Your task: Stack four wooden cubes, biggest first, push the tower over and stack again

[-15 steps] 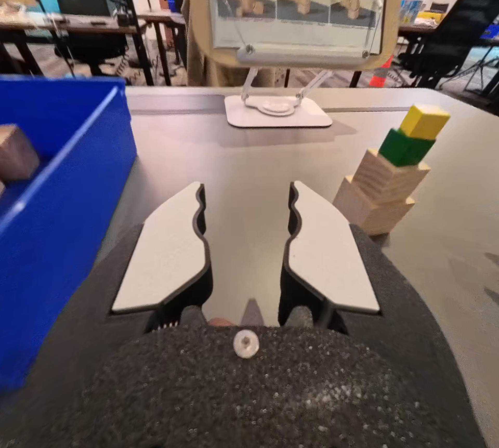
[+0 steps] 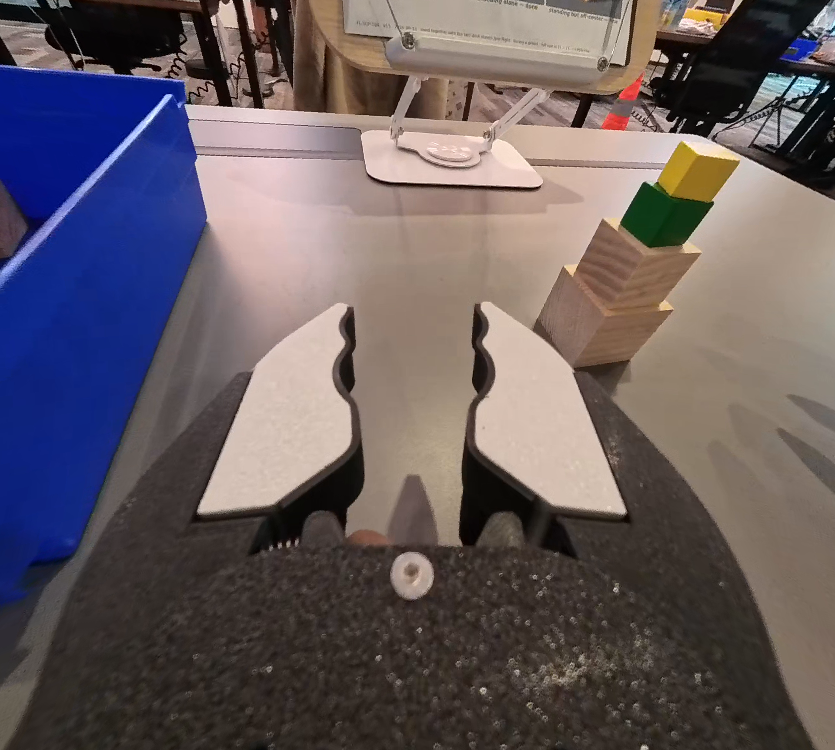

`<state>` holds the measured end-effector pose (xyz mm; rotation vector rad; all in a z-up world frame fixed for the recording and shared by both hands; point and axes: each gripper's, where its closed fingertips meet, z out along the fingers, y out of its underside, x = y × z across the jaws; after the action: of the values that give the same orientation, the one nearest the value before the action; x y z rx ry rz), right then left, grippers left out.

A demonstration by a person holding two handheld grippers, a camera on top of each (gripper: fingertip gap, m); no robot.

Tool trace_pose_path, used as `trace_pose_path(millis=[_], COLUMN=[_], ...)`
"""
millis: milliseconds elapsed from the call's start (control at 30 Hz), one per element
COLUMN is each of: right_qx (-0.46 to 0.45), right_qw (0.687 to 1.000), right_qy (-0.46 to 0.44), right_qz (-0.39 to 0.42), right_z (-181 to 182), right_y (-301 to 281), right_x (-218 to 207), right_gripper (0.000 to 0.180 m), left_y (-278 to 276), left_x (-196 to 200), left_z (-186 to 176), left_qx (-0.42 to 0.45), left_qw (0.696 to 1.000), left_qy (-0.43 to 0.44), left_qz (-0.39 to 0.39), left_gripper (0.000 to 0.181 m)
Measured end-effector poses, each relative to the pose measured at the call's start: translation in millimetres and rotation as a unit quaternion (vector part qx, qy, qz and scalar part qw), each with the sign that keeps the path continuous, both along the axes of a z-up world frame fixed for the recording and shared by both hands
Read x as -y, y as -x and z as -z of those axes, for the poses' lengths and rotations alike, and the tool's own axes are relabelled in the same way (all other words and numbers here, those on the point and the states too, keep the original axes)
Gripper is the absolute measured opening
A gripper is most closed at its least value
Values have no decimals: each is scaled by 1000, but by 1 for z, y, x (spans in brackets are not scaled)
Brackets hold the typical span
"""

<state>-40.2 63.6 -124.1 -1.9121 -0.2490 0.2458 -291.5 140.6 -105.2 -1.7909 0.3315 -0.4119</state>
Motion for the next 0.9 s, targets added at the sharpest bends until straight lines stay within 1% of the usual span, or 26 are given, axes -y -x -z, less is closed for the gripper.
trace_pose_path(millis=[367, 600, 633, 667, 700, 833, 867, 900], right_qx=[49, 48, 48, 48, 48, 75, 80, 80], right_qw=[999, 999, 999, 998, 998, 994, 991, 984], right_qy=[-12, -4, -3, -4, -9, 19, 32, 54], right_qz=[-6, -14, -17, -26, -40, -73, -101, -147], right_z=[1, 3, 3, 3, 2, 10, 14, 20], right_y=[9, 11, 12, 14, 18, 33, 47, 70], right_x=[3, 4, 4, 5, 6, 5, 5, 8], right_gripper=[35, 34, 33, 10, 0, 0, 0, 0], left_y=[-3, -6, -6, -7, -7, -5, -3, 1], left_x=[0, 0, 0, 1, 1, -1, -2, -4], left_z=[3, 4, 4, 5, 5, 4, 4, 5], left_qx=[-9, -23, -24, -25, -26, -12, -8, -16], left_qw=[1000, 1000, 1000, 1000, 1000, 1000, 1000, 1000], left_qy=[5, 4, 4, 4, 4, 10, 13, 11], left_qz=[6, 8, 10, 11, 12, 11, 11, 7], left_gripper=[49, 49, 49, 49, 49, 49, 49, 49])
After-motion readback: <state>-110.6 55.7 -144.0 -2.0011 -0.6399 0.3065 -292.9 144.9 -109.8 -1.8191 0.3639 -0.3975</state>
